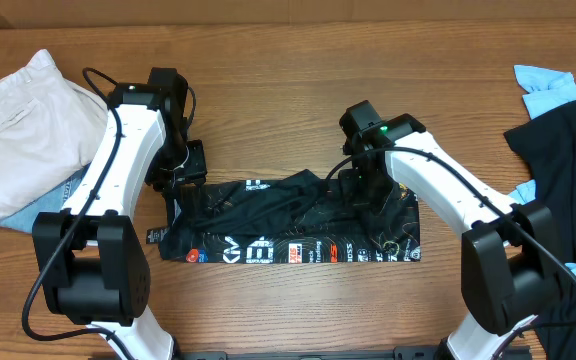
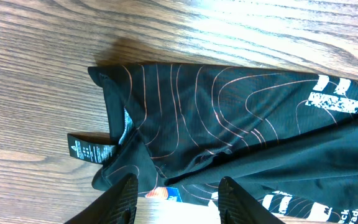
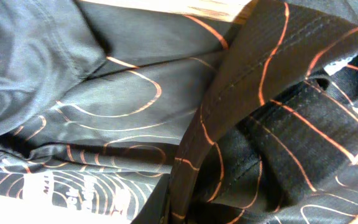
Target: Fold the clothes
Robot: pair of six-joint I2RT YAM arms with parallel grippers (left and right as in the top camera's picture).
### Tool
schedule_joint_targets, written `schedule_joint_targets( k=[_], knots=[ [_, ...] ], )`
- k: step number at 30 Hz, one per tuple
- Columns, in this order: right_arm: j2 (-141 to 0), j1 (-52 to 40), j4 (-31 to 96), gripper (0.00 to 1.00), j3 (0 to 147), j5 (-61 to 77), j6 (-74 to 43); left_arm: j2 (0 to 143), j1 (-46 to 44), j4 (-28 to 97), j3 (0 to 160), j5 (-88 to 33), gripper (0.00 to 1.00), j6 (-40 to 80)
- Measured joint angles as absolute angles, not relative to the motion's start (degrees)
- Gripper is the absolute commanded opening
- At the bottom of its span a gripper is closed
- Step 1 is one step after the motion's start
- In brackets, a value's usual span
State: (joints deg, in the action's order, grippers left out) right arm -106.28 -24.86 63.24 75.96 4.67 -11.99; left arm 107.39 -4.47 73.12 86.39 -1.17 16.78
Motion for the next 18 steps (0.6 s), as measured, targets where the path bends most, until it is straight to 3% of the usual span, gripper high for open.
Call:
schedule_joint_targets(
  k=[9,18],
  knots=[
    [-106.37,-25.28,62.96,0.13,75.96,6.72,-11.97,107.39,-4.47,73.12,86.39,-1.17,0.45,16.78],
    [-106.37,-26.70,64.07,0.26,75.96,9.26,-11.92,107.39,-4.47,73.12,86.39,-1.17,0.45,16.78]
  ],
)
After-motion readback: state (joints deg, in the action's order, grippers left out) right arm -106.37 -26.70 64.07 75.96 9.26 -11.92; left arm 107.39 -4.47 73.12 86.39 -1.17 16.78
